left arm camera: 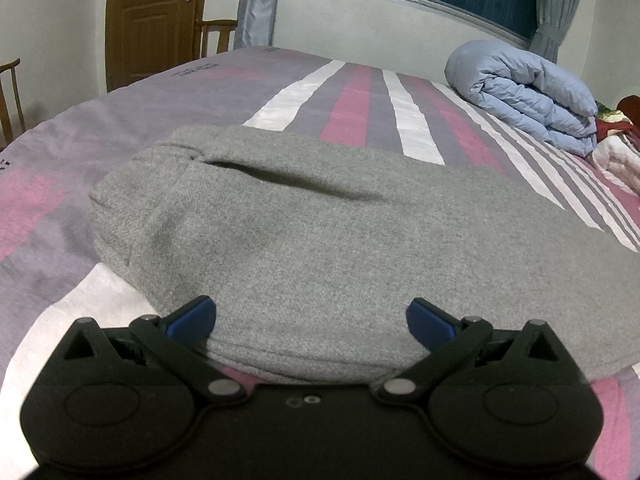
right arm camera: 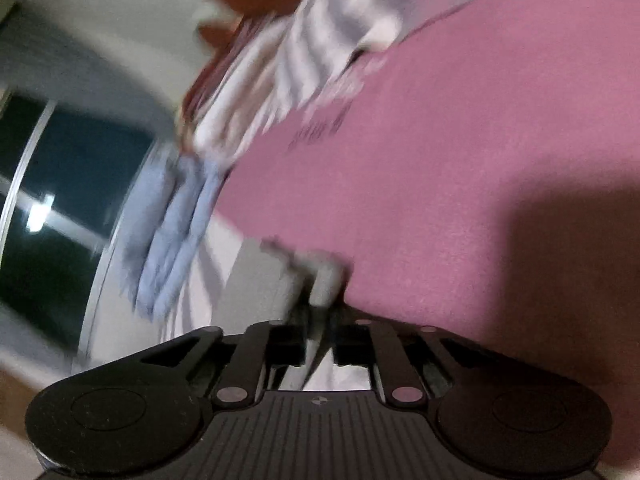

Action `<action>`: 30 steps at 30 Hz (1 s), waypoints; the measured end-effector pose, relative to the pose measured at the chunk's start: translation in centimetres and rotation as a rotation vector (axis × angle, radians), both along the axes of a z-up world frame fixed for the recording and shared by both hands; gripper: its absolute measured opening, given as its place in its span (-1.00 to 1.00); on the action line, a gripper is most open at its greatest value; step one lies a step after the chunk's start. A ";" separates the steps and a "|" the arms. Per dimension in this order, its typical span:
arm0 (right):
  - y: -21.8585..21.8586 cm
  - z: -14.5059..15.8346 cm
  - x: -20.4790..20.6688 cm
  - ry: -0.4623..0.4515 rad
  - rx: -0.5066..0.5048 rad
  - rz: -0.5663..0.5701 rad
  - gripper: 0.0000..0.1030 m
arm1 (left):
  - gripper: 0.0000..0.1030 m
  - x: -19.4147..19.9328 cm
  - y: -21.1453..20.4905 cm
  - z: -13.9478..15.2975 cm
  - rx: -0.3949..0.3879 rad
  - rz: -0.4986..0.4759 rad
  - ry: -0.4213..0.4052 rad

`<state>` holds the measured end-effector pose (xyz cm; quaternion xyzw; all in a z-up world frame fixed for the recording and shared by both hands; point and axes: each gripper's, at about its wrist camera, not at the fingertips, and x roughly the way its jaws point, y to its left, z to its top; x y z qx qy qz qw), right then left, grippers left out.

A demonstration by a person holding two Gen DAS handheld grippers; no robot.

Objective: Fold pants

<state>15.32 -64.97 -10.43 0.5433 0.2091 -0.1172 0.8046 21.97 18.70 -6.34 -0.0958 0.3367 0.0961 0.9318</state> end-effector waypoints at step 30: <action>2.2 1.5 2.6 -0.022 0.044 0.168 -0.90 | 0.88 0.1 -0.1 0.0 -0.003 0.006 -0.001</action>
